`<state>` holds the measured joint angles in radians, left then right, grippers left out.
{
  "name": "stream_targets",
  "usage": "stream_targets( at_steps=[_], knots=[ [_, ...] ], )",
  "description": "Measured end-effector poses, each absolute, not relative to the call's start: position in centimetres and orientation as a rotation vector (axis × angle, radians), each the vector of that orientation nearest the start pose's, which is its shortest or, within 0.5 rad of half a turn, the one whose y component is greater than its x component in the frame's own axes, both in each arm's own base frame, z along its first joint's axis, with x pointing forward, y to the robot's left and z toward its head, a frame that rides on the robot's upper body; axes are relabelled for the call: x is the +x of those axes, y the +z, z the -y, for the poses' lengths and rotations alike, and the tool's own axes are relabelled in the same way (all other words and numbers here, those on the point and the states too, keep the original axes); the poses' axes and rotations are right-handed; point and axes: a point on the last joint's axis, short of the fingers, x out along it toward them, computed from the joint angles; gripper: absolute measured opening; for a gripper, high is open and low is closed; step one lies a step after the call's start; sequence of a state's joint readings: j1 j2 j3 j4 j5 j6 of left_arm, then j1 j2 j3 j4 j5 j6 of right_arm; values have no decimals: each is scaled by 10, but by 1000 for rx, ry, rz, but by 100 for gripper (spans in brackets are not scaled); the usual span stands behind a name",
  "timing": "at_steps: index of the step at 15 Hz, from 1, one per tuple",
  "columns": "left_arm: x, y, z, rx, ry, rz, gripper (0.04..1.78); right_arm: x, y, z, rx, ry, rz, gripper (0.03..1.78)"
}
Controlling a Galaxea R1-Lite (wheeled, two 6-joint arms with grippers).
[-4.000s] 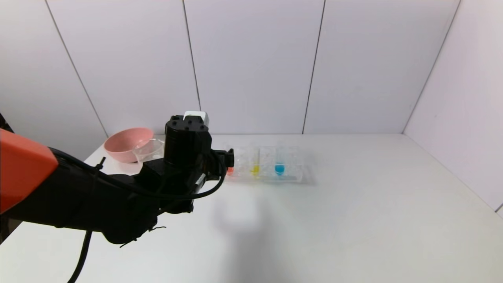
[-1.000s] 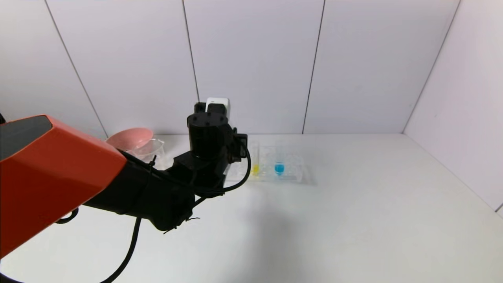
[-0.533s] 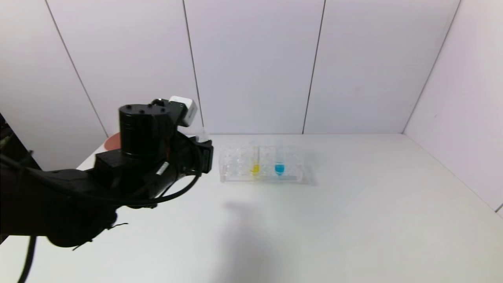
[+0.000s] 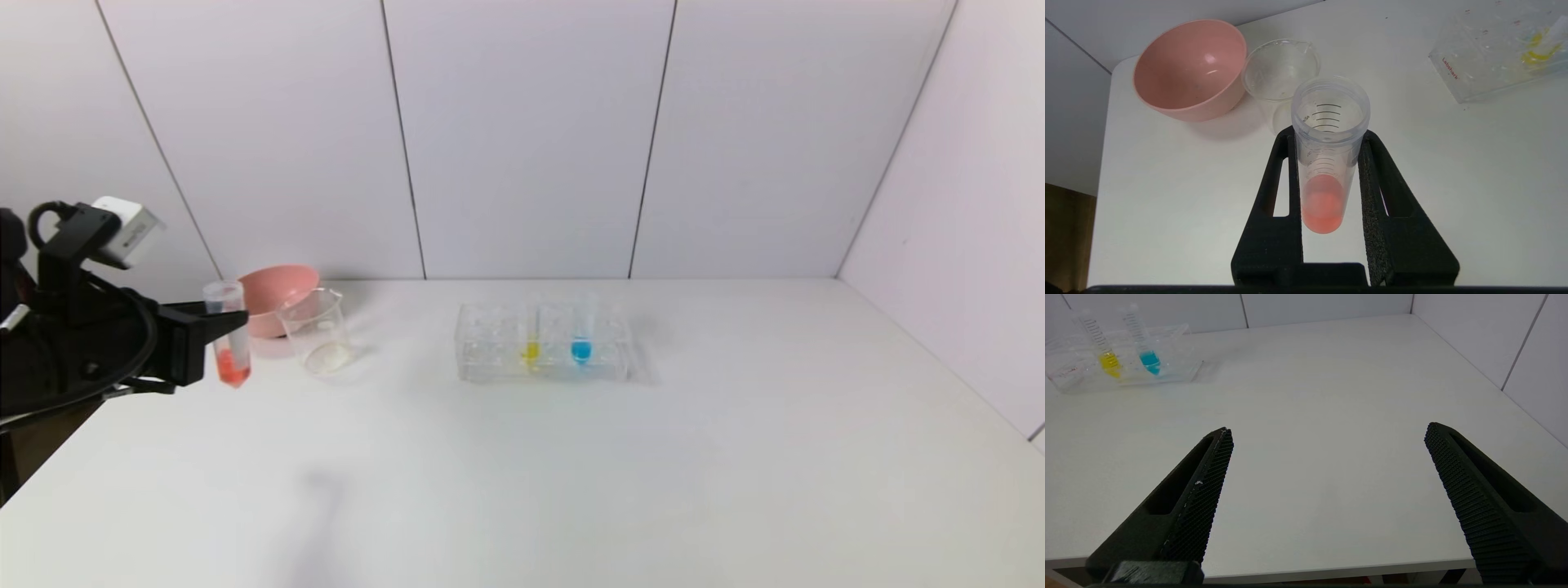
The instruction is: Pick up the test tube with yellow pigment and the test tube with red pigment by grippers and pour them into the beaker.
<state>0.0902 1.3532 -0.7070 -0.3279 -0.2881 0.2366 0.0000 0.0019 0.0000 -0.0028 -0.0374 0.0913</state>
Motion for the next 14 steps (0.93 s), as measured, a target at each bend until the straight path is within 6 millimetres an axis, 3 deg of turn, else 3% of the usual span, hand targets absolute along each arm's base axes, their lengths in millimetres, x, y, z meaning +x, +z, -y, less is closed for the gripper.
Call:
stream_targets(
  at_steps=[2, 5, 14],
  knots=[
    [215, 215, -35, 253, -266, -279, 43, -23, 76, 1, 91, -37, 3, 171],
    [236, 215, -52, 363, -282, -281, 43, -23, 76, 1, 91, -38, 2, 171],
    [305, 229, -67, 479, -393, -461, 43, -23, 76, 1, 91, -37, 3, 171]
  ],
)
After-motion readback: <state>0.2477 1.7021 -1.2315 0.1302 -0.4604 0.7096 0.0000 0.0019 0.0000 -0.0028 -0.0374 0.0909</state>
